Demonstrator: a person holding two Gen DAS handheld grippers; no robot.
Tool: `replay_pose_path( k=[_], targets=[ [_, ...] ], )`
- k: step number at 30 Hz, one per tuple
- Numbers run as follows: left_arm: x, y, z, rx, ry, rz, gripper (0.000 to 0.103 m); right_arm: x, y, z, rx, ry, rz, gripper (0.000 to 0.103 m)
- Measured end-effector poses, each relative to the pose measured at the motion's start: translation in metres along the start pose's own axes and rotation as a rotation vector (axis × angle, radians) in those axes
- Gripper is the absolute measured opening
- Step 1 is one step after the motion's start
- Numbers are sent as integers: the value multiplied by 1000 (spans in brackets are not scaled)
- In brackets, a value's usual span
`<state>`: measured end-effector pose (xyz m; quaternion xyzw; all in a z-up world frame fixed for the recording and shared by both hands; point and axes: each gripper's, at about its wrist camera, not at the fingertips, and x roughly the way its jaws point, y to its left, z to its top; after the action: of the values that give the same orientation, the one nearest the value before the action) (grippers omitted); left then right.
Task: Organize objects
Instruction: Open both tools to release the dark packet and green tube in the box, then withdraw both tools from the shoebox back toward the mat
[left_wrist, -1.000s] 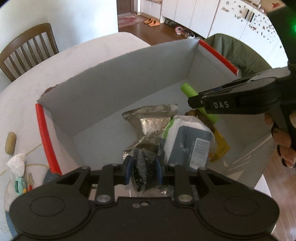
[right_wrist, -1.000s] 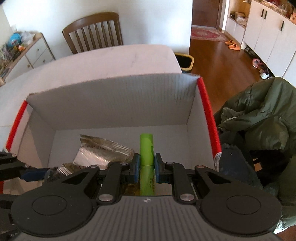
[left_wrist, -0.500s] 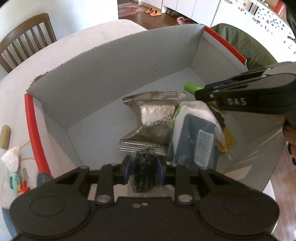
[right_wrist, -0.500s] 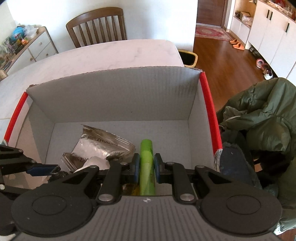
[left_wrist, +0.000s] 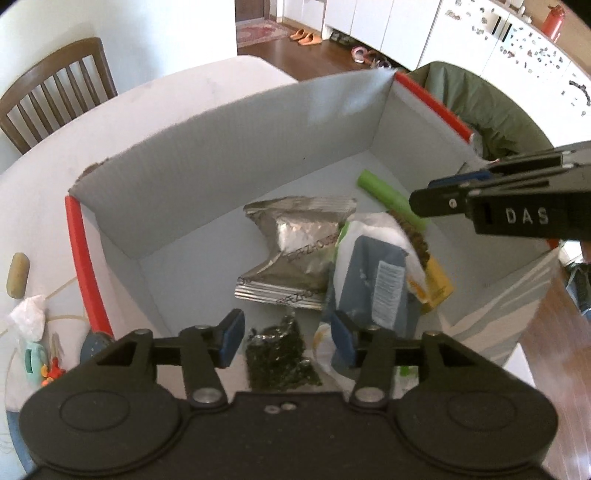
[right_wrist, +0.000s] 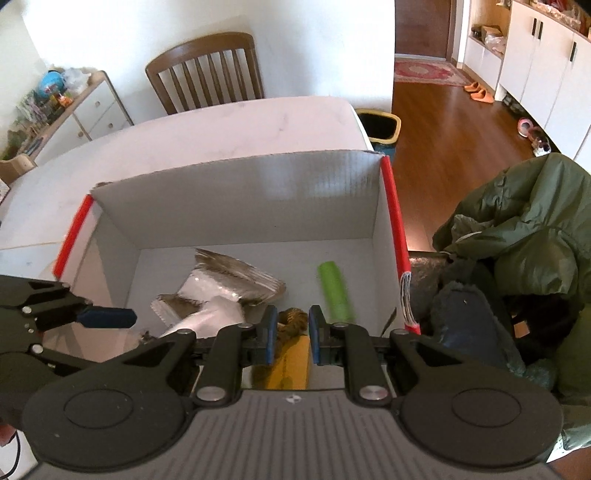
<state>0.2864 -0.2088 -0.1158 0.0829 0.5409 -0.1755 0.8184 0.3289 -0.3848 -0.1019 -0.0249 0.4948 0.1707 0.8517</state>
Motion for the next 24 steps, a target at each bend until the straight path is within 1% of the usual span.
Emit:
replay_pose_path(
  k=[2, 4, 5, 7, 11, 12, 13, 15, 20, 24],
  targets=[
    [-7, 0, -1, -7, -20, -7, 54, -8, 1, -2, 3, -11, 8, 19],
    [-14, 1, -2, -17, -41, -17, 56, -16, 3, -4, 3, -25, 16, 28],
    [-21, 3, -4, -22, -52, -21, 57, -20, 5, -5, 3, -35, 18, 29],
    [-30, 5, -7, -33, -78, -28, 61, -28, 8, -6, 0, -51, 22, 31],
    [-50, 8, -12, -53, -135, -41, 65, -45, 13, -10, 1, -80, 30, 32],
    [-55, 9, -13, -59, -148, -45, 65, -49, 14, -11, 0, -90, 28, 35],
    [-60, 8, -15, -62, -159, -49, 68, -53, 15, -12, -1, -99, 25, 42],
    [-71, 8, -19, -64, -187, -51, 71, -61, 19, -15, -3, -121, 25, 49],
    [-90, 10, -26, -79, -241, -66, 71, -81, 33, -21, -24, -159, 27, 50],
    [-109, 13, -34, -84, -290, -67, 76, -96, 45, -27, -31, -194, 30, 56]
  ],
)
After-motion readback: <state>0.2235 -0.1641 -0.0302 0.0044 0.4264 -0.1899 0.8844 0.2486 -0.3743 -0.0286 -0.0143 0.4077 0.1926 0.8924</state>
